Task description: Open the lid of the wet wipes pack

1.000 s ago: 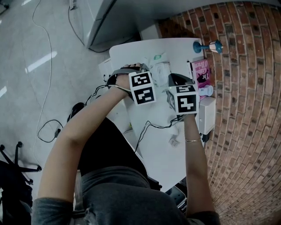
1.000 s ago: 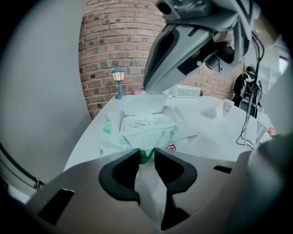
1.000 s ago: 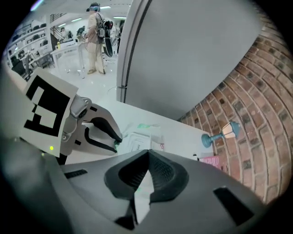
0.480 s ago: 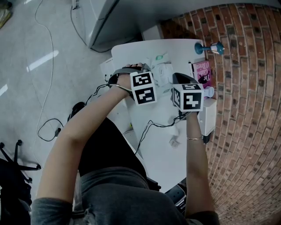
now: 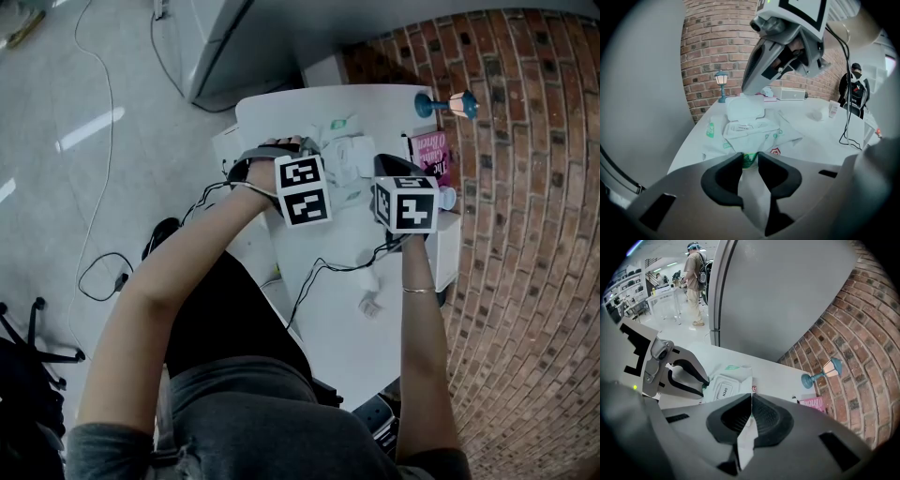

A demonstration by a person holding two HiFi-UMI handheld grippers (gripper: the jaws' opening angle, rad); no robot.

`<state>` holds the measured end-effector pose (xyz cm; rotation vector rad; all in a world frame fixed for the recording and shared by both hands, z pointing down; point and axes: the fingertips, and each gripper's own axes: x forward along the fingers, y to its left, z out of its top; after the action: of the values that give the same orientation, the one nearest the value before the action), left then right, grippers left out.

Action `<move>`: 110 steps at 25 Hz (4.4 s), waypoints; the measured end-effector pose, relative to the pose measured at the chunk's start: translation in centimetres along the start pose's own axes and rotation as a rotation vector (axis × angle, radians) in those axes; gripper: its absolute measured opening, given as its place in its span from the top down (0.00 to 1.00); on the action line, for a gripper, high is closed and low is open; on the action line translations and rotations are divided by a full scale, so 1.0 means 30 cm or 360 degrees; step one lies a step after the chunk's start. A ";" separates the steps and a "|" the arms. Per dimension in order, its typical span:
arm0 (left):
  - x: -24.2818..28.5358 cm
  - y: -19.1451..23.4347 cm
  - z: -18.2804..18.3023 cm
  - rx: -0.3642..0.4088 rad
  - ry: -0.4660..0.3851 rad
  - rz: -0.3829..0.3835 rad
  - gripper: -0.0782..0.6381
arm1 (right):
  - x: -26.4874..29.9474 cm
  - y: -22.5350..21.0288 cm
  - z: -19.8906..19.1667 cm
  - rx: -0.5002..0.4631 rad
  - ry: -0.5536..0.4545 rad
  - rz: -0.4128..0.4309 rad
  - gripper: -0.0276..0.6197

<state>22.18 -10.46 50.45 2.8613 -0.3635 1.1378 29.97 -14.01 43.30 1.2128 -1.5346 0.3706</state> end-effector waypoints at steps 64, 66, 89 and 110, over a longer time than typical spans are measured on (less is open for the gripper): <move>-0.007 -0.002 -0.007 0.0008 -0.0021 0.0008 0.72 | 0.183 -0.048 -0.119 0.0179 0.0088 0.0034 0.95; -0.010 -0.001 -0.008 0.0005 -0.0030 0.0006 0.72 | 0.163 -0.046 -0.111 0.0231 0.0052 0.0041 0.95; -0.178 0.071 0.027 -0.0098 -0.0159 0.0031 0.79 | -0.125 0.053 -0.083 0.0996 -0.0474 0.0104 0.95; -0.373 0.066 0.127 -0.0189 -0.0374 0.0087 0.85 | -0.368 0.216 -0.230 0.1516 -0.0754 -0.0065 0.95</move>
<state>16.42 -10.59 39.92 2.8995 -0.5034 0.7580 27.08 -0.58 38.53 2.1813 -1.7783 0.8965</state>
